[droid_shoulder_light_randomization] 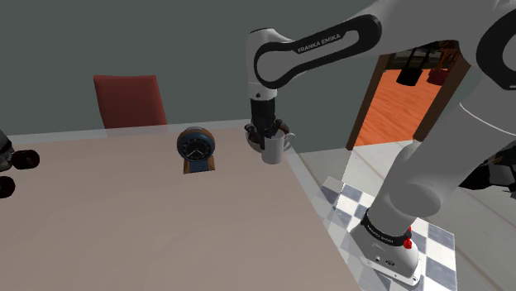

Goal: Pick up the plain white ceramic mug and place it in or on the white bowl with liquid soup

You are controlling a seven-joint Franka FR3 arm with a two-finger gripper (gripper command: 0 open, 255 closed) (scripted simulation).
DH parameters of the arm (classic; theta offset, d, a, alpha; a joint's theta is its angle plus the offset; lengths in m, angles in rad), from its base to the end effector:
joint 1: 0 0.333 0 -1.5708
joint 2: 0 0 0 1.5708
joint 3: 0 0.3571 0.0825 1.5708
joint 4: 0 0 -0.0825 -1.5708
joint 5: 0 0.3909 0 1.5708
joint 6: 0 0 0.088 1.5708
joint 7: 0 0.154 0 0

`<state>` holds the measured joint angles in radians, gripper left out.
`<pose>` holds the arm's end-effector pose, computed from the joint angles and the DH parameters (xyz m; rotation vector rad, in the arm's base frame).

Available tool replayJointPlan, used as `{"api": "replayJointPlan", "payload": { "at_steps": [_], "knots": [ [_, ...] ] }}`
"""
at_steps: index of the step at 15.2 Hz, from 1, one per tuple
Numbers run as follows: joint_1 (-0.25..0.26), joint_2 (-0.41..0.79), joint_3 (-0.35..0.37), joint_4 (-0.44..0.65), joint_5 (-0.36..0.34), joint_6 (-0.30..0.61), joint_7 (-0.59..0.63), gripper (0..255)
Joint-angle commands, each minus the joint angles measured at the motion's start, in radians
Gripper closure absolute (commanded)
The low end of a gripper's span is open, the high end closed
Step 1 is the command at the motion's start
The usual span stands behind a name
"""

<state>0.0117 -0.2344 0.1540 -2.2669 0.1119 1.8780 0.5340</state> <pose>0.4393 0.0888 0.4324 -3.0517 0.6464 0.2659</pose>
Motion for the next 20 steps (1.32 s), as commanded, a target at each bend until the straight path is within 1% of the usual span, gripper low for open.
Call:
{"api": "replayJointPlan", "payload": {
  "at_steps": [1,14,20],
  "knots": [
    [-0.001,-0.010,-0.002,0.019,-0.001,-0.029,0.000,255],
    [-0.003,-0.039,-0.009,0.159,-0.003,-0.198,0.008,255],
    [-0.063,0.051,-0.088,0.275,-0.052,-0.233,-0.113,255]
  ]
}}
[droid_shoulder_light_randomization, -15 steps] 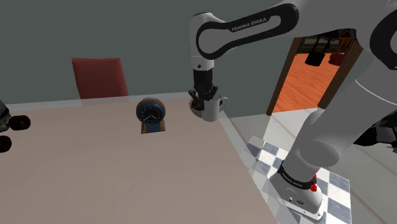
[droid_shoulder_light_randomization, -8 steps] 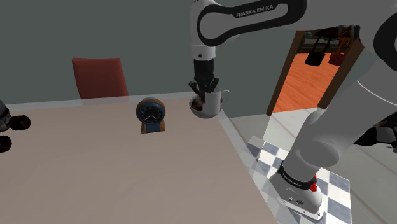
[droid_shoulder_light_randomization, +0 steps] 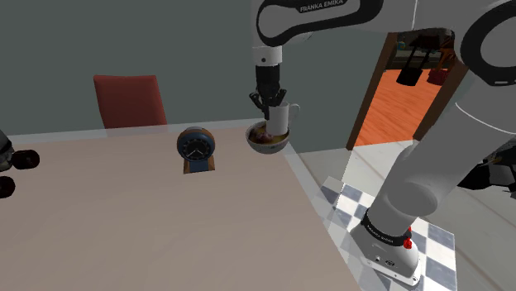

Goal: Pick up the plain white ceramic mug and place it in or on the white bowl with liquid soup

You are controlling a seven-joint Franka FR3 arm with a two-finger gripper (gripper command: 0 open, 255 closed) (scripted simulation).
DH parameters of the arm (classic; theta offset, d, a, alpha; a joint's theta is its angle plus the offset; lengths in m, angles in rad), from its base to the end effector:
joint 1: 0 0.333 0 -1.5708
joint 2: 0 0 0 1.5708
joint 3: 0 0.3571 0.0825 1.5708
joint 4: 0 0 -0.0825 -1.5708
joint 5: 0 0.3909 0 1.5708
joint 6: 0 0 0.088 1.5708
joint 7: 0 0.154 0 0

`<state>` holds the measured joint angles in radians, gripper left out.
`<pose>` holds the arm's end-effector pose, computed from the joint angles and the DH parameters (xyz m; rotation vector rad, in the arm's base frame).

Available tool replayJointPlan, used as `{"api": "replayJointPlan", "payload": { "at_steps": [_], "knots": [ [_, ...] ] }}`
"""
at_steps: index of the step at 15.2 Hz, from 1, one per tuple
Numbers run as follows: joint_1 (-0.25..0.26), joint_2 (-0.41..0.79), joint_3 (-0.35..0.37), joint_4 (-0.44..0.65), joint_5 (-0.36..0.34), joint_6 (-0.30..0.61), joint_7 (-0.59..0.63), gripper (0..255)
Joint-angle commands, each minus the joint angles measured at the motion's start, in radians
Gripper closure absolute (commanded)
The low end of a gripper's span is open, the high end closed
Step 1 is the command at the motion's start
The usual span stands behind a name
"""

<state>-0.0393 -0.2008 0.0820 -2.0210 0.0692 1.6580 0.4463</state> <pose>0.4700 0.0324 0.5165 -3.0511 0.6475 0.2664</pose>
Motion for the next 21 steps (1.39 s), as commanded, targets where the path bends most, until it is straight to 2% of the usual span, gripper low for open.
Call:
{"api": "replayJointPlan", "payload": {
  "at_steps": [1,9,21],
  "knots": [
    [-0.022,0.035,-0.028,0.052,-0.016,-0.019,-0.045,255],
    [-0.095,0.205,-0.114,0.280,-0.051,-0.082,-0.197,255],
    [-0.095,0.214,-0.113,0.128,-0.051,0.077,-0.200,255]
  ]
}}
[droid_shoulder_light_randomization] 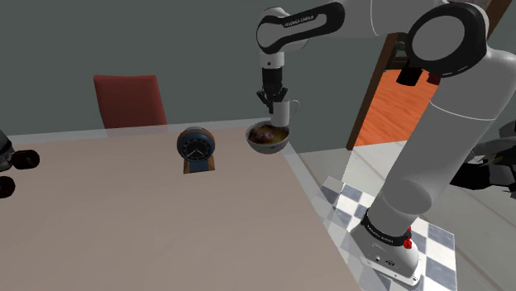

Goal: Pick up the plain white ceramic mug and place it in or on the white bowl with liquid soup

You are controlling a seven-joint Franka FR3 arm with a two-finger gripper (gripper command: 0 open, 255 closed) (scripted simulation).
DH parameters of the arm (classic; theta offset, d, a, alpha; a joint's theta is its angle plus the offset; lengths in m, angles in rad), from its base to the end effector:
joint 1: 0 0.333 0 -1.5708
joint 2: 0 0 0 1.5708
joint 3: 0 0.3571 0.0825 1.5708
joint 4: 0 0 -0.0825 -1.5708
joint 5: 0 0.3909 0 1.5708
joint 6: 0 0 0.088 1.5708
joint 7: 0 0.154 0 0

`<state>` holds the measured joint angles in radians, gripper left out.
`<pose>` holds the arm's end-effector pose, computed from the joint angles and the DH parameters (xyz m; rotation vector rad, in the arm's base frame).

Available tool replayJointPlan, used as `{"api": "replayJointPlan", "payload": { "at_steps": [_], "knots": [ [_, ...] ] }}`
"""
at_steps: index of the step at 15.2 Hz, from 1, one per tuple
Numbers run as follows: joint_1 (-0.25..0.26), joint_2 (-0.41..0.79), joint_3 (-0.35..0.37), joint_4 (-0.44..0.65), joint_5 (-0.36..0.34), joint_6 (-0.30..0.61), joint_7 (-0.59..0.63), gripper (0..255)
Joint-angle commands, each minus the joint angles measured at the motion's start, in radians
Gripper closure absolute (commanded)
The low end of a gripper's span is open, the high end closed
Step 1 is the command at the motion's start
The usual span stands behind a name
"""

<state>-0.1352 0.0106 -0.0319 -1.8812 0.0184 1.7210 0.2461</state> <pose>0.5367 -0.0879 0.4775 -3.0516 0.6465 0.2679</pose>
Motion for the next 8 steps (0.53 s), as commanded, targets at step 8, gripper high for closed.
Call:
{"api": "replayJointPlan", "payload": {
  "at_steps": [8],
  "knots": [
    [0.001,0.018,0.000,-0.072,0.001,0.091,-0.001,255]
  ]
}}
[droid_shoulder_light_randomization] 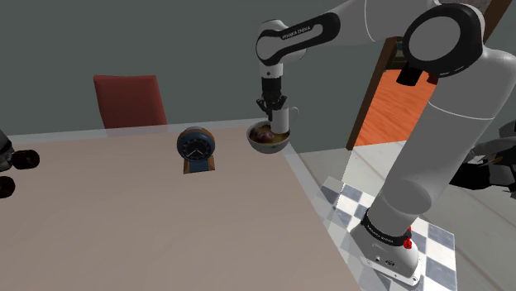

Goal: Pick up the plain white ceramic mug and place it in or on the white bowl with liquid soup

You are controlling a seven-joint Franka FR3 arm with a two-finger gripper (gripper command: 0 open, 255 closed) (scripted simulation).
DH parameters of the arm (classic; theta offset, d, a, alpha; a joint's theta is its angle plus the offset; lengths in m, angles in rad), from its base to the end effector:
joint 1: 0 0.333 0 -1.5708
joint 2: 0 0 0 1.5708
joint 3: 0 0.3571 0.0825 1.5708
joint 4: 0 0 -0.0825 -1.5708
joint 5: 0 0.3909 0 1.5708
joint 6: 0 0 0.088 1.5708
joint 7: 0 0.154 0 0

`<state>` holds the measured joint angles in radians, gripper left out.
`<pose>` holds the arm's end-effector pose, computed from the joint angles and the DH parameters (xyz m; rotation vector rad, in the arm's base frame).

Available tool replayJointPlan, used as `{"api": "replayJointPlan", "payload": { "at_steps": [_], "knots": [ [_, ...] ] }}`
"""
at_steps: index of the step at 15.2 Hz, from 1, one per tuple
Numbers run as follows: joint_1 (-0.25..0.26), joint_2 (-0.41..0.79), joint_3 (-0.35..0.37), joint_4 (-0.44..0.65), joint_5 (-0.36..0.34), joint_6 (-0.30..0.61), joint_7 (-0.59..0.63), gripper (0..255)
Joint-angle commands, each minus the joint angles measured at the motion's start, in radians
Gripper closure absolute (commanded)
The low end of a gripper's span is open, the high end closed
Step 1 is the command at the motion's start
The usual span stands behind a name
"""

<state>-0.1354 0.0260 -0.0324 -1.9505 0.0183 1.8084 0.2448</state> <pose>0.5372 -0.0885 0.4428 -3.0524 0.6481 0.2637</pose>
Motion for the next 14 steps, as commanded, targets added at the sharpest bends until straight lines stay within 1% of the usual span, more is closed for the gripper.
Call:
{"api": "replayJointPlan", "payload": {
  "at_steps": [1,5,6,11,14],
  "knots": [
    [0.001,0.002,0.001,-0.003,0.001,0.003,0.000,255],
    [0.001,0.002,0.001,-0.003,0.001,0.003,0.000,255],
    [0.001,0.002,0.000,-0.004,0.001,0.003,0.000,0],
    [0.001,0.002,0.001,-0.003,0.001,0.003,0.000,0],
    [0.000,0.005,0.000,0.101,0.001,-0.098,0.001,0]
  ]
}}
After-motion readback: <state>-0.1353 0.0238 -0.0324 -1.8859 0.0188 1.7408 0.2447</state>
